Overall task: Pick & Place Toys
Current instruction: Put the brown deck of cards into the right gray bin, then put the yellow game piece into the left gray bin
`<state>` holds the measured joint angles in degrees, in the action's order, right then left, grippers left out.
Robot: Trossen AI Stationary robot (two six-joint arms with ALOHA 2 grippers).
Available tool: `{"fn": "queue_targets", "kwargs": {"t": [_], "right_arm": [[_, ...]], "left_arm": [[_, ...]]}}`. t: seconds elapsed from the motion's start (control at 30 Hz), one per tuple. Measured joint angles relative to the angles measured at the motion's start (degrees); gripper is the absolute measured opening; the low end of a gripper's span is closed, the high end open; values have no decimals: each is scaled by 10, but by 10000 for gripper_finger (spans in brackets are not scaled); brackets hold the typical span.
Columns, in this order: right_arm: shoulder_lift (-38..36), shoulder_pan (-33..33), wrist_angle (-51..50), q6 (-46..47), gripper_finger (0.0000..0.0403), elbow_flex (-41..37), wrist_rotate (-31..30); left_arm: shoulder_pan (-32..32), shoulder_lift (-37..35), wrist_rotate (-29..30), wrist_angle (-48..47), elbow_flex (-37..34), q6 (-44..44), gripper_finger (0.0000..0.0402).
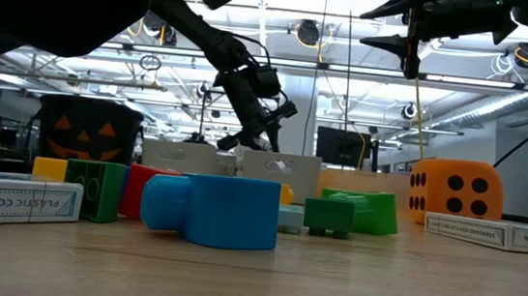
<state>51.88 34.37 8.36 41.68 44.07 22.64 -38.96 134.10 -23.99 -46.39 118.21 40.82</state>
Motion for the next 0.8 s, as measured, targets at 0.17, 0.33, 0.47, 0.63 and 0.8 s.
{"fn": "queue_targets", "kwargs": {"t": [0.17, 0.33, 0.47, 0.63, 0.8], "right_arm": [[0, 0, 0, -3, 180, 0, 0], [0, 0, 0, -4, 180, 0, 0], [0, 0, 0, -6, 180, 0, 0], [0, 0, 0, -6, 180, 0, 0], [0, 0, 0, -8, 180, 0, 0]], "left_arm": [[0, 0, -2, 2, 0, -4, 165], [0, 0, -5, 5, 0, -13, 212], [0, -9, 1, 5, 0, -12, 232], [0, -26, 1, 0, 1, 0, 233], [1, -58, 2, 0, 1, -21, 214]]}}
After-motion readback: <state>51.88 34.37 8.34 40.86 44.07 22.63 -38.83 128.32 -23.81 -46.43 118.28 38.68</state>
